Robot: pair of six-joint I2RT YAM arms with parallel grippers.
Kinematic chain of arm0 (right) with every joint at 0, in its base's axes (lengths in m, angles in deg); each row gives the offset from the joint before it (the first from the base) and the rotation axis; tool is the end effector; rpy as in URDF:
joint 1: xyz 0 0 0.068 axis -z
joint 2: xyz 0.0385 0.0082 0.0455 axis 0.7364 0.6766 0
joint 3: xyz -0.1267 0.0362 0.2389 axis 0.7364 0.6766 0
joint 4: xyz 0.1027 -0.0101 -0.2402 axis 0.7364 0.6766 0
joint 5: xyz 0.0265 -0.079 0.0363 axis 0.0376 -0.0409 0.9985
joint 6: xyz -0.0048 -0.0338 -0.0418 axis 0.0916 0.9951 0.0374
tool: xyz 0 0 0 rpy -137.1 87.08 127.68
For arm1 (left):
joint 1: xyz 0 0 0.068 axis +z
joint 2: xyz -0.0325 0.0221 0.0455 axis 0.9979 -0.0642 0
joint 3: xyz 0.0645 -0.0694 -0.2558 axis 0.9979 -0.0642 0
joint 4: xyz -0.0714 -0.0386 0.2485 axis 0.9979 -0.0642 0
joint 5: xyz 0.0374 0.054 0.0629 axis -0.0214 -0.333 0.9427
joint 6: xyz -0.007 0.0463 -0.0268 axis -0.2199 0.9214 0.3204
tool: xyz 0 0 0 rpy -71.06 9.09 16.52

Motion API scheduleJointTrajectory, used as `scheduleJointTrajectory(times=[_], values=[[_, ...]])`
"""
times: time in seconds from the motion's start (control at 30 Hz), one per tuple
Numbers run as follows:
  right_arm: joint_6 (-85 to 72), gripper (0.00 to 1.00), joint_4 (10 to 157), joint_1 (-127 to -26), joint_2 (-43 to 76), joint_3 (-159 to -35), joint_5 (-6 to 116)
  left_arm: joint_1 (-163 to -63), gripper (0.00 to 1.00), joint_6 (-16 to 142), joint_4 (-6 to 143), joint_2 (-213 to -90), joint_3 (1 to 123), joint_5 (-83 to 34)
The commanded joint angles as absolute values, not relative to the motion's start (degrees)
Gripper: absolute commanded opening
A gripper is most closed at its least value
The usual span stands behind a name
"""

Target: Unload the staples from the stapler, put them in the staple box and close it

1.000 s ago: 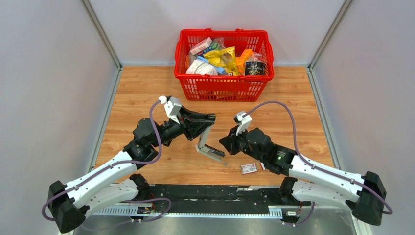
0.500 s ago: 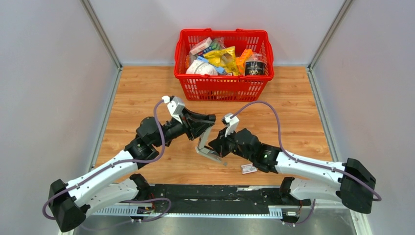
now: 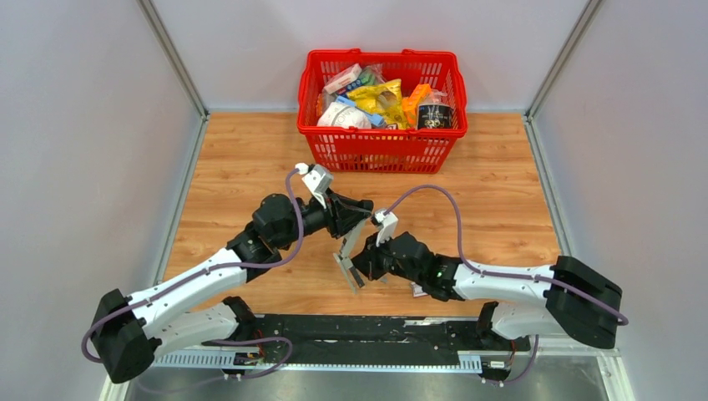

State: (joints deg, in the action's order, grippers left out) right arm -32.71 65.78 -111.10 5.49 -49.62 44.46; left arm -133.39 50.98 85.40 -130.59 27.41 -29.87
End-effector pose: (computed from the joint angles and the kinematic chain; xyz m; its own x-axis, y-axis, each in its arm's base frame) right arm 0.1140 0.2257 0.1971 -0.6317 -0.0480 -0.7737 -0.6285 0.6160 0.4749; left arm 0.1494 -0.1730 0.3179 -0.3334 -0.2169 -0.9175 0.8067 0.4381 -0.3967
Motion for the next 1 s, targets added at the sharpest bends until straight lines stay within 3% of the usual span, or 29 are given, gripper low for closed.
scheduleJointTrajectory(times=[0.0,0.6,0.97], values=[[-36.2,0.0,55.8,-111.8,7.4,-48.2,46.3,-133.3,0.0,51.6,89.4,-132.3,31.3,-28.0],[-39.5,0.0,33.9,-111.8,17.6,-42.0,51.2,-134.3,0.0,54.0,80.7,-144.6,40.6,-22.9],[-38.2,0.0,32.9,-111.8,15.5,-40.2,49.5,-137.9,0.0,58.5,74.0,-152.4,49.0,-19.6]])
